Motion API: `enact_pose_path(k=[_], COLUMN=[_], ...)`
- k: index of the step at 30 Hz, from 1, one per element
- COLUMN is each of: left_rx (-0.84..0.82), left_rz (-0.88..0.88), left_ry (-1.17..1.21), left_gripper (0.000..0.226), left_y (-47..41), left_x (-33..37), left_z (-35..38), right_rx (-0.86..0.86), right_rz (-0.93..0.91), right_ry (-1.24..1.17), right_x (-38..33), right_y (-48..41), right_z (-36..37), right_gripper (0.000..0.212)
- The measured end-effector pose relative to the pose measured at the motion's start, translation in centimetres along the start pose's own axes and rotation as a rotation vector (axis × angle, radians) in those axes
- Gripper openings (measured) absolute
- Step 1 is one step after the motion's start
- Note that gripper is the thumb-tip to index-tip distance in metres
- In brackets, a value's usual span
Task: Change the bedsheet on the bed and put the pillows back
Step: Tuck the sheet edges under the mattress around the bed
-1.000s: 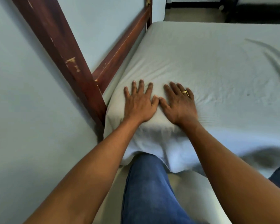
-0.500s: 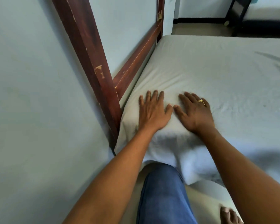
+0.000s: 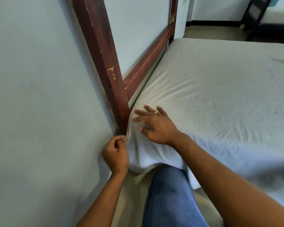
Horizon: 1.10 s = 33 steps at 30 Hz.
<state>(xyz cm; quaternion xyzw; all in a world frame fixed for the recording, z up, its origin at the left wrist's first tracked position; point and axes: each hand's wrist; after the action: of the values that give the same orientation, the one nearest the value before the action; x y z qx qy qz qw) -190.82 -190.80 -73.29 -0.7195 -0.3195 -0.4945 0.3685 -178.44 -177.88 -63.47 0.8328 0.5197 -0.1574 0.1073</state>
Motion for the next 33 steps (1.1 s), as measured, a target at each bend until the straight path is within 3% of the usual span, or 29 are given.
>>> enact_pose_path(k=[2,4,6,8,12,14,20,29,33], left_rx=[-0.002,-0.104,-0.200,-0.228,-0.115,-0.059,-0.151,-0.094,-0.103], left_rz=[-0.135,-0.196,-0.196,-0.162,-0.152,-0.154,-0.301,-0.400,-0.375], left_ry=[-0.052,-0.088,-0.017,-0.025,-0.073,-0.026,0.190,0.046,0.024], left_gripper=[0.034,0.024,0.010,0.011,0.003,0.010,0.010,0.030,0.022], left_y=[-0.4,-0.5,-0.1,0.4,0.1,-0.4,-0.9,-1.7,-1.1], left_x=[-1.4,-2.1,-2.2,-2.3,-2.7,-3.3,-6.5,-6.6,-6.8], left_z=[-1.3,-1.7,-1.4,-0.8,0.1,-0.4,-2.2,2.2,2.0], right_rx=[0.086,0.236,0.375,0.441,0.423,0.408,0.367,0.350,0.345], right_rz=[-0.057,-0.021,0.016,0.048,0.073,0.096,0.126,0.176,0.156], right_ry=[-0.207,-0.505,-0.785,-0.884,-0.828,-0.841,-0.849,-0.728,-0.675], right_x=[-0.4,-0.5,-0.5,-0.4,0.1,0.5,0.9,0.2,0.2], right_y=[0.4,1.4,2.6,3.6,4.6,4.9,4.9,5.1,5.2], right_z=[0.4,0.0,-0.9,-1.5,-2.0,-2.2,-2.5,-1.9,-1.7], right_gripper=[0.030,0.024,0.022,0.020,0.020,0.021,0.022,0.023,0.022])
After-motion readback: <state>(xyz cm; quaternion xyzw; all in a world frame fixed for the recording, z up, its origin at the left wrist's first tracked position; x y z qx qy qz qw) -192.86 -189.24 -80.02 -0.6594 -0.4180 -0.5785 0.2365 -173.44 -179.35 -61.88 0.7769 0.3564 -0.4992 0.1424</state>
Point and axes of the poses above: each hand's wrist, its own y-axis away from the middle knuckle, its own z-axis out of the palm, x = y × z, and after that the axes turned 9 degrees about -x, right-handed
